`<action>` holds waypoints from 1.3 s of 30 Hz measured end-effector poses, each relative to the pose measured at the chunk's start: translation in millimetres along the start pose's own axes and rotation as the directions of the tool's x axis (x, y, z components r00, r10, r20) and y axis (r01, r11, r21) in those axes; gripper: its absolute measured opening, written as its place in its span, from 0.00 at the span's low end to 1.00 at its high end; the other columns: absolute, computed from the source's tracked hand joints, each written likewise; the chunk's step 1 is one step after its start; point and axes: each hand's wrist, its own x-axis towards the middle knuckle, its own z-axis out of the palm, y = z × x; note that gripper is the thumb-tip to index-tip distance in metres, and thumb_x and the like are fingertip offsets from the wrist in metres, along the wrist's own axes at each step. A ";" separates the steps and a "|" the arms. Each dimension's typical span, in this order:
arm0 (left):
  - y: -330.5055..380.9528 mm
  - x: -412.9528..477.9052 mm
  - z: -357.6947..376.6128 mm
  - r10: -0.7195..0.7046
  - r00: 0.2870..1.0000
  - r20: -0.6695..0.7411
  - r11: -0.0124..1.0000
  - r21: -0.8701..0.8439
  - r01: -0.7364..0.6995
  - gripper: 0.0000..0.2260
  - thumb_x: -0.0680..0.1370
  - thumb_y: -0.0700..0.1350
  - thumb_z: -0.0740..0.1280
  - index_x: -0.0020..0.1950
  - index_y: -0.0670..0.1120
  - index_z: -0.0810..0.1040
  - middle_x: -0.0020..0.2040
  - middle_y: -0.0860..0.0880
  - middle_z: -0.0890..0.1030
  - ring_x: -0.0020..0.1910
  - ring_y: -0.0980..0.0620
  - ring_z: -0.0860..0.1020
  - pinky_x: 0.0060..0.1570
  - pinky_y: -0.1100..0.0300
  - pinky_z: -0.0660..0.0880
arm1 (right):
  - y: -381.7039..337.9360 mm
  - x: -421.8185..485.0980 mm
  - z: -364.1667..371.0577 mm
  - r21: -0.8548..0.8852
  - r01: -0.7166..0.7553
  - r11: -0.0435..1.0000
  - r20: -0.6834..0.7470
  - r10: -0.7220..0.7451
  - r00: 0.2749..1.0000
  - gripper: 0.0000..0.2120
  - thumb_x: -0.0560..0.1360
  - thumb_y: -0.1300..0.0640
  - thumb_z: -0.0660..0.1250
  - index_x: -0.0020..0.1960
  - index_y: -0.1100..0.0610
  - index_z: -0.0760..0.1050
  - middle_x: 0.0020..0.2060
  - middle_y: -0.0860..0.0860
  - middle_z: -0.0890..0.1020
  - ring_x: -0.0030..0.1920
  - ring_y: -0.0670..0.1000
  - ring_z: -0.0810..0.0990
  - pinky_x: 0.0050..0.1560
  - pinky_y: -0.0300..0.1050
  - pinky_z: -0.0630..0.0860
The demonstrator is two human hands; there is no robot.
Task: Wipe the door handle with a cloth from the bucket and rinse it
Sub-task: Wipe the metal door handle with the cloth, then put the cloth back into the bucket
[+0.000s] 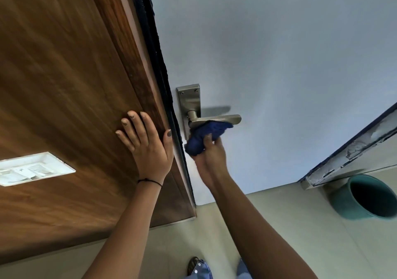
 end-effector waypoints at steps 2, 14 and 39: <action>2.2 -0.5 -2.2 -0.019 1.000 0.011 1.000 -0.006 0.019 0.31 0.81 0.53 0.51 0.76 0.44 0.37 0.71 0.35 0.52 0.76 0.44 0.37 0.73 0.52 0.33 | 5.8 -3.3 -1.3 -0.152 -0.036 0.988 0.040 0.043 0.998 0.16 0.81 0.56 0.57 0.69 0.50 0.65 0.68 0.53 0.74 0.68 0.57 0.73 0.69 0.61 0.69; 150.3 -35.3 -26.3 0.172 0.944 0.281 0.785 -0.618 0.041 0.20 0.79 0.37 0.56 0.72 0.41 0.65 0.74 0.40 0.62 0.76 0.47 0.58 0.71 0.41 0.61 | -118.1 -53.7 -161.9 -0.708 0.121 0.696 0.049 -0.122 0.991 0.15 0.79 0.56 0.63 0.65 0.52 0.70 0.60 0.53 0.80 0.58 0.50 0.80 0.61 0.49 0.77; 712.6 -159.0 33.8 0.743 -0.037 0.669 0.426 -0.429 0.796 0.07 0.73 0.43 0.71 0.50 0.51 0.79 0.44 0.57 0.82 0.42 0.64 0.81 0.43 0.71 0.75 | -449.0 -100.3 -552.6 -0.293 0.165 0.942 -0.753 -0.334 0.567 0.17 0.75 0.55 0.68 0.61 0.57 0.68 0.54 0.56 0.80 0.48 0.49 0.81 0.37 0.45 0.78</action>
